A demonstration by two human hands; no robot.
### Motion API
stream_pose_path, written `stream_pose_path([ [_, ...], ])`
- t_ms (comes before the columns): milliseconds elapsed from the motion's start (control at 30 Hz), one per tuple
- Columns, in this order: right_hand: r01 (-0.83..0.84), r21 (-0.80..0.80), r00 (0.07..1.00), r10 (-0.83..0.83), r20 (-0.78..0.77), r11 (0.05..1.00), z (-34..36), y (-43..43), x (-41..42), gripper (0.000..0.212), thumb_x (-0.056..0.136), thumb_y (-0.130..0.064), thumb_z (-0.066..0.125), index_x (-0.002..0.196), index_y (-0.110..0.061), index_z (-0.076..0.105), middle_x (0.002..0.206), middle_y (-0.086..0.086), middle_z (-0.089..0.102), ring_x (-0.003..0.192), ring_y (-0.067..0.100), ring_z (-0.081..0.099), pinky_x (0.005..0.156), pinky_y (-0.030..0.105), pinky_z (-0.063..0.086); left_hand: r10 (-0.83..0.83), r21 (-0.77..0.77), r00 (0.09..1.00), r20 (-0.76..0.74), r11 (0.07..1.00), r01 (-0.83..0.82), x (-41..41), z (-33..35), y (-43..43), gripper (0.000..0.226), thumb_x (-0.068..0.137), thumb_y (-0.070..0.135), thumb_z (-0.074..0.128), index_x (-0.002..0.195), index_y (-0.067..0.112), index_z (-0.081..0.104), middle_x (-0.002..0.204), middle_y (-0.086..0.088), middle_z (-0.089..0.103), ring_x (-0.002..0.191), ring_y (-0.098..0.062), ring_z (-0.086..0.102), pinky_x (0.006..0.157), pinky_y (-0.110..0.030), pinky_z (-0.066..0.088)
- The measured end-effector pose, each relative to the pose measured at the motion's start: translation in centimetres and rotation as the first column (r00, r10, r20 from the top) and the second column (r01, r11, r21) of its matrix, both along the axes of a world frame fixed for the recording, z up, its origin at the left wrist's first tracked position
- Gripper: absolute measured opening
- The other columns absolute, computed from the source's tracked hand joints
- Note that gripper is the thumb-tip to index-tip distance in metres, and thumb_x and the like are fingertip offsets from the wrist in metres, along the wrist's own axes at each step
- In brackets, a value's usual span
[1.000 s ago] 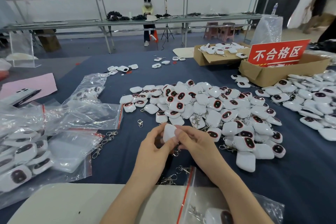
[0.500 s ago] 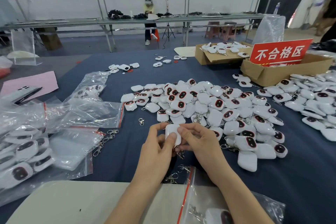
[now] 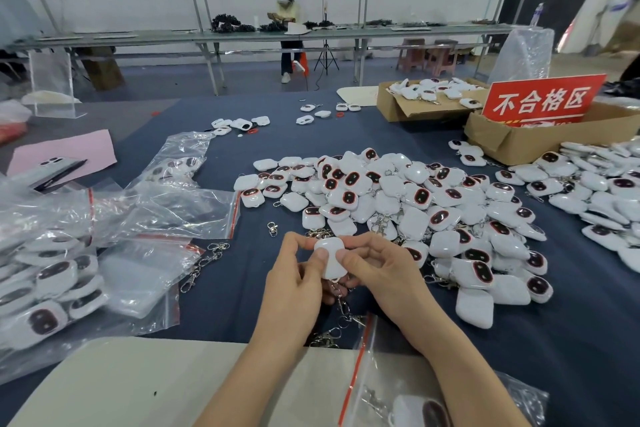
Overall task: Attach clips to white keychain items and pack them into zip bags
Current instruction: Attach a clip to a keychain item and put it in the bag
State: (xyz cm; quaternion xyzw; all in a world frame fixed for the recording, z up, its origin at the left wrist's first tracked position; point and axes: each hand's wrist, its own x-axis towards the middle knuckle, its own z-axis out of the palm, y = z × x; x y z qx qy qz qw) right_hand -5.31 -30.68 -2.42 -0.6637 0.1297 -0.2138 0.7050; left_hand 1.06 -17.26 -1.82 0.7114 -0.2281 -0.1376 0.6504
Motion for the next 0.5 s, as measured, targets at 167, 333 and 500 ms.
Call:
stream_pose_path([
  [167,0.031,-0.001,0.999,-0.031,0.029,1.000,0.03,0.18,0.05,0.015,0.093,-0.011,0.069,0.098,-0.025,0.074,0.081,-0.002,0.074,0.071,0.013,0.070,0.064,0.021,0.056,0.003,-0.056,1.000,0.011,0.998,-0.003,-0.09,0.18,-0.03,0.018,0.104,0.028,0.054,0.089,0.038,0.058,0.069,-0.007,0.073,0.060,-0.023,0.070,0.060,-0.027,0.058],
  [333,0.036,-0.025,0.999,-0.035,0.035,0.999,0.25,0.24,-0.17,0.024,0.100,-0.013,0.059,0.108,-0.029,0.074,0.095,-0.003,0.077,0.083,0.010,0.071,0.069,0.022,0.058,-0.057,-0.105,0.997,0.049,0.993,0.062,-0.36,0.35,-0.17,0.015,0.102,0.032,0.058,0.101,0.045,0.065,0.081,-0.002,0.075,0.069,-0.019,0.071,0.063,-0.025,0.058],
  [500,-0.013,-0.063,1.000,0.014,0.016,0.998,0.35,0.31,-0.16,0.023,0.100,-0.017,0.060,0.117,-0.031,0.067,0.102,-0.005,0.078,0.097,0.013,0.072,0.079,0.028,0.061,-0.052,-0.092,0.999,0.008,0.994,0.053,0.05,0.19,-0.13,0.030,0.088,0.052,0.060,0.117,0.045,0.062,0.086,0.008,0.071,0.074,-0.010,0.071,0.063,-0.018,0.055],
])
